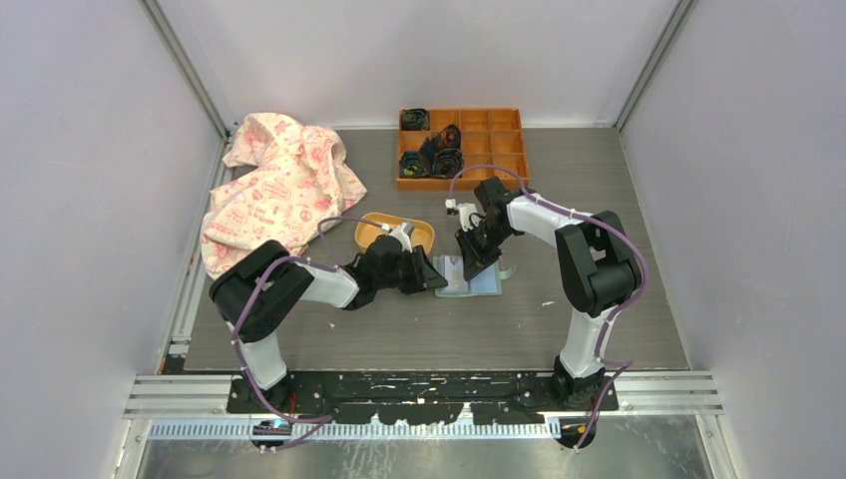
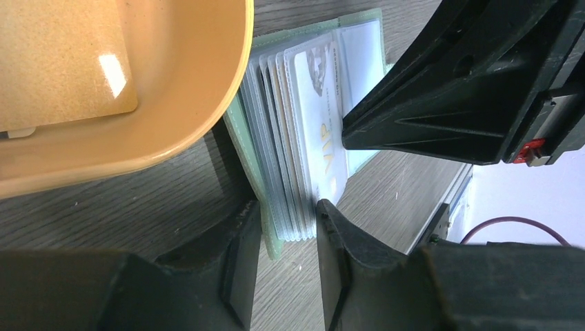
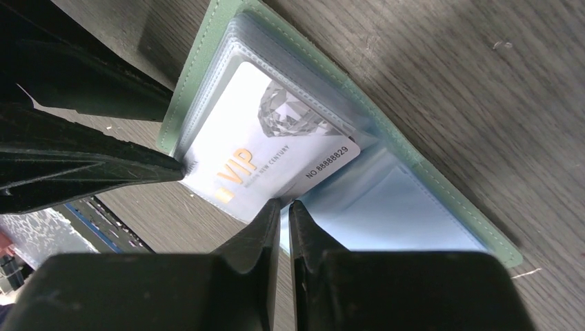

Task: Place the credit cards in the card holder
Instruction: Close the card holder at the center of the board.

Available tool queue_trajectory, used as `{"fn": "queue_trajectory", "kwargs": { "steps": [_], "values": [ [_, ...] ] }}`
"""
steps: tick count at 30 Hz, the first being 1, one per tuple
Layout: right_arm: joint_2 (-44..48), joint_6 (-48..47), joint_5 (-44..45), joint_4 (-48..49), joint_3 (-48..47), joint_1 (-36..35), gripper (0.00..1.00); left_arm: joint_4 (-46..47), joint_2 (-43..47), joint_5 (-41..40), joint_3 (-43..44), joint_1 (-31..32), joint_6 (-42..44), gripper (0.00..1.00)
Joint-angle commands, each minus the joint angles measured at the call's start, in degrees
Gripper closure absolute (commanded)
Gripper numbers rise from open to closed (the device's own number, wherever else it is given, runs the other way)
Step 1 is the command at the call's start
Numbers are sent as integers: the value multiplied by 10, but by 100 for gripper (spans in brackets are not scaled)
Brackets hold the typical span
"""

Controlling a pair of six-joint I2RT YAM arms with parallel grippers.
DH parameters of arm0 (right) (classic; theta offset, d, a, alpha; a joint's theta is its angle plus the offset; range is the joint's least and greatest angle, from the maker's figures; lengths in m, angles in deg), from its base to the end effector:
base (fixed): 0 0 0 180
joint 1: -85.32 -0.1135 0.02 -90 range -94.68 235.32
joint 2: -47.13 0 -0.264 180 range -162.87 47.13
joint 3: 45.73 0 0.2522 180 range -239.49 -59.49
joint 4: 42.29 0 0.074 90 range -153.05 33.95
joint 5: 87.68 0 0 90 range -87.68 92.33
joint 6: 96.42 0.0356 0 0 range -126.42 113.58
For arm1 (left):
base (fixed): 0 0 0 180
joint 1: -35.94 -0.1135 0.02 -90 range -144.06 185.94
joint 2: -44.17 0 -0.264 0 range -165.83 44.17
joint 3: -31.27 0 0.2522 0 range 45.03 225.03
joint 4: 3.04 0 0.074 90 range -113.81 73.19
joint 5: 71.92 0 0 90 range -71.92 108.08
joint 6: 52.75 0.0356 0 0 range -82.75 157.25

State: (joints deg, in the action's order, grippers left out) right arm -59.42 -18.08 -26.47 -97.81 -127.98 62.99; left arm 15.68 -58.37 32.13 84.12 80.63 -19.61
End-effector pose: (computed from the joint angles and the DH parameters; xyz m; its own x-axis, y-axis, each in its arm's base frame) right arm 0.3114 0.1464 0.1592 -0.8085 -0.5235 -0.2689 -0.5872 0.6867 0.4285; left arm 0.2310 -0.2407 0.1230 -0.8952 -0.2571 -0.3641 0.1475 0.6000 -0.7863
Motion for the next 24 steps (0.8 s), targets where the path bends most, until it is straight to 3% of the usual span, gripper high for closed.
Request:
{"fn": "queue_trajectory", "kwargs": {
  "steps": [1, 14, 19, 24],
  "values": [
    [2, -5, -18, -6, -23, -2, 84, 37, 0, -7, 21, 7, -18, 66],
    [-1, -6, -37, -16, -24, -2, 84, 46, 34, -7, -4, 11, -17, 89],
    [-8, 3, -59, -15, -22, -2, 83, 52, 53, 4, -17, 10, -9, 90],
    [-5, 4, -64, -15, -21, -3, 83, 43, 68, 18, -22, 10, -2, 80]
  ]
}}
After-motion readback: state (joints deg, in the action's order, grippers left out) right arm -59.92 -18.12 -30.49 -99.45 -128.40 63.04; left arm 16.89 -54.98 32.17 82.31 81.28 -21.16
